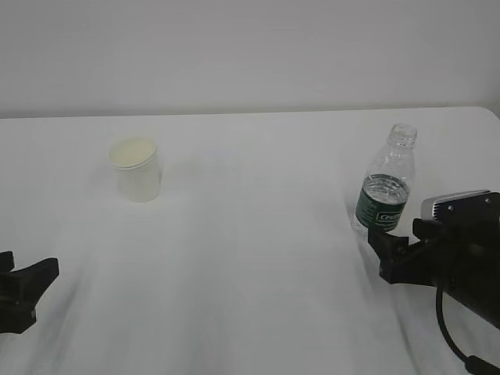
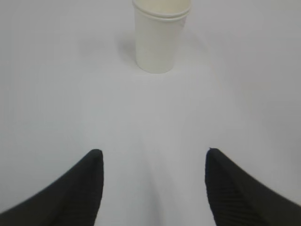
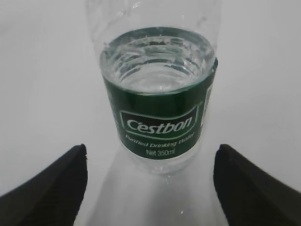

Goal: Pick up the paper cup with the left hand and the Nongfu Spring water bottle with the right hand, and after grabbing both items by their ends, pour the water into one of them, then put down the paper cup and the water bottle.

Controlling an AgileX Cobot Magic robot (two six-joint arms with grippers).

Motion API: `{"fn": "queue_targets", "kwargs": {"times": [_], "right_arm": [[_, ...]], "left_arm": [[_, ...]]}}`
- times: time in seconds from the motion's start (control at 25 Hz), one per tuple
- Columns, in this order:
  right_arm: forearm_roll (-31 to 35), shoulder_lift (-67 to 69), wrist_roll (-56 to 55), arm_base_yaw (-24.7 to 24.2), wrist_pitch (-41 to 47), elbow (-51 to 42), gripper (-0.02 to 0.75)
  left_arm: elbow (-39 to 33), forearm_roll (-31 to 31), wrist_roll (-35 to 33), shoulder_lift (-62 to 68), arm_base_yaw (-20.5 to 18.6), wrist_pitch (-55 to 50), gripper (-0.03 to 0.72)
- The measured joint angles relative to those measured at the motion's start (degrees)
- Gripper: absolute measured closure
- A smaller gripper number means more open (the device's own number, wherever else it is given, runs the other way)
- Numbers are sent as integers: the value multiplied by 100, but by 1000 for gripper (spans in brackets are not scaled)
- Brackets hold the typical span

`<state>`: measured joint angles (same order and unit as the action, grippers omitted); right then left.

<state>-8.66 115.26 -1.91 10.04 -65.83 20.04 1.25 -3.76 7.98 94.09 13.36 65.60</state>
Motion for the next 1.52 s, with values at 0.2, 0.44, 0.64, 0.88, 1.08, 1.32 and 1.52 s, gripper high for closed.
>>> {"fn": "queue_targets", "kwargs": {"times": [0.2,0.44,0.64,0.88,1.08,1.32,1.52], "right_arm": [[0,12,-12,0,0,0,87],[0,46,-12,0,0,131,85],[0,56,-12,0,0,406,85],[0,126,-12,0,0,625,85],[0,463,-12,0,0,854,86],[0,649,-12,0,0,1136,90],[0,730,-12,0,-10,1309,90]], "left_arm": [[0,0,0,0,0,0,204],[0,0,0,0,0,0,204],[0,0,0,0,0,0,204],[0,0,0,0,0,0,204],[0,0,0,0,0,0,204],[0,0,0,0,0,0,204],[0,0,0,0,0,0,204]]}}
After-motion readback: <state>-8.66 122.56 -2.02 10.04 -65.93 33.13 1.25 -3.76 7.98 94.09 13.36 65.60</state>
